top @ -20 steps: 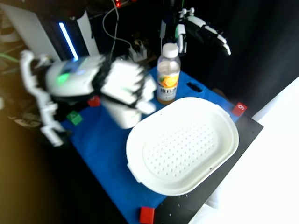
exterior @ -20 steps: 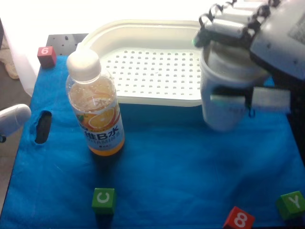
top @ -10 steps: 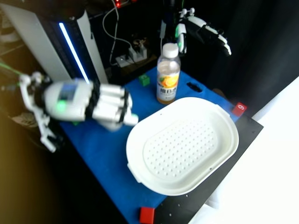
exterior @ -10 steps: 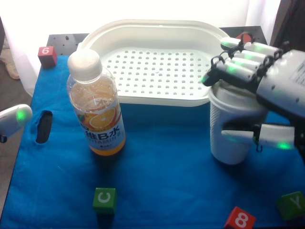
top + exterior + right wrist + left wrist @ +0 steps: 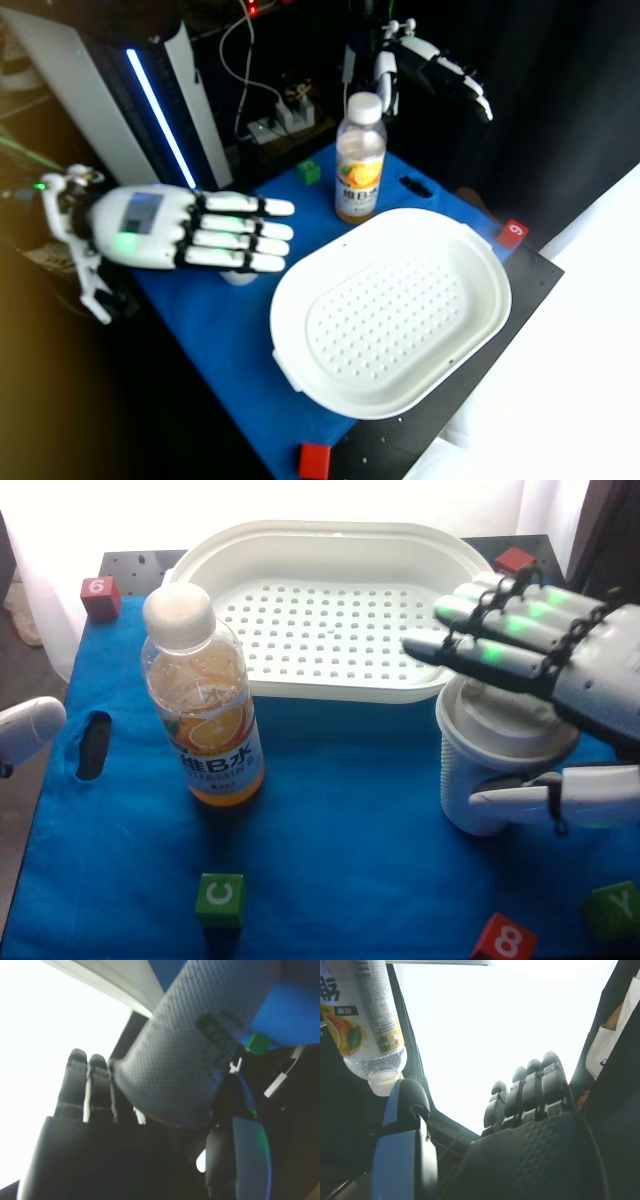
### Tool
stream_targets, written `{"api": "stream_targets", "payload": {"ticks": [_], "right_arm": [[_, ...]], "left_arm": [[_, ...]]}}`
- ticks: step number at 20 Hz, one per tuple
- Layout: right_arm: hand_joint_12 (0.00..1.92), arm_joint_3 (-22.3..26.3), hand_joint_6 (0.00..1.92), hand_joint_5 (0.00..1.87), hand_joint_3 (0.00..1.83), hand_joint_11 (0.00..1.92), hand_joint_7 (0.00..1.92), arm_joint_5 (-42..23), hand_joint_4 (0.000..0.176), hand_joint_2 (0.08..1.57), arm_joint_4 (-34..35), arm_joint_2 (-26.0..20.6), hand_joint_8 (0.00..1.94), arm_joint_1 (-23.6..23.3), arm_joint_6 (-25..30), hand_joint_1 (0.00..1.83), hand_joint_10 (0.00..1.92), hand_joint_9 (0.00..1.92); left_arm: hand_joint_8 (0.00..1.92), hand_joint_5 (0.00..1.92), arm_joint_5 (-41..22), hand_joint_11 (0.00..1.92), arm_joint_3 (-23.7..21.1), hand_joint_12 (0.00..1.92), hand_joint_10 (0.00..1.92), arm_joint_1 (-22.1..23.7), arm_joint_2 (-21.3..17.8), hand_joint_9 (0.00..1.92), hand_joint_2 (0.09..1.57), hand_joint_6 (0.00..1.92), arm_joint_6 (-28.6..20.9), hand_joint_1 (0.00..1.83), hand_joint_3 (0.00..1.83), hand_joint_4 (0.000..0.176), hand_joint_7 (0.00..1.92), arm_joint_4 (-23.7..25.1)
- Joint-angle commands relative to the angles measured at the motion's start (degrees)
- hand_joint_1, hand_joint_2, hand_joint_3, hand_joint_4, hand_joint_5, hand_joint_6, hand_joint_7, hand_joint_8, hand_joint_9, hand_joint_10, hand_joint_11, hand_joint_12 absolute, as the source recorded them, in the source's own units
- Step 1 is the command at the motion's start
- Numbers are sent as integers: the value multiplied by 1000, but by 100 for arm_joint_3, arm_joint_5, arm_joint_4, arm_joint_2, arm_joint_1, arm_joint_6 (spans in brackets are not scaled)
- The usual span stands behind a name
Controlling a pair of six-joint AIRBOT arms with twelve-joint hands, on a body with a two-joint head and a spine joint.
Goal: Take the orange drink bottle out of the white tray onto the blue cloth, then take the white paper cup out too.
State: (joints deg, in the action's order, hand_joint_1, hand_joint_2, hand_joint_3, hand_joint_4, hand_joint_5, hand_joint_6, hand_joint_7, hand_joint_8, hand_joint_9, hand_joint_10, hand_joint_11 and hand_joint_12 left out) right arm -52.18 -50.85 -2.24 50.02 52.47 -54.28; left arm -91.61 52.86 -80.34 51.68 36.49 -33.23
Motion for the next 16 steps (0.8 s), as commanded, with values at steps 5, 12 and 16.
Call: {"api": "stream_targets", "payload": {"ticks": [5, 12, 16], "right_arm": [[13, 213, 0, 0, 0, 0, 0, -1470, 169, 961, 40, -340, 0, -43, -9, 554, 0, 0], [0, 184, 0, 0, 33, 0, 0, -2658, 147, 1113, 225, -629, 0, 16, 443, 415, 0, 0], [0, 81, 0, 0, 61, 0, 0, -3139, 41, 1241, 682, -633, 0, 22, 334, 397, 0, 0]], "left_arm": [[0, 0, -750, 0, 37, 0, 0, 22, 11, 0, 1079, 0, -38, 605, 0, 146, 0, 16], [0, 0, -754, 0, 56, 0, 0, 26, -2, 0, 1096, 0, -57, 701, 3, 105, 0, 80], [0, 0, -755, 0, 74, 0, 0, 57, -33, 0, 1082, 0, -57, 697, 0, 92, 0, 94]]}}
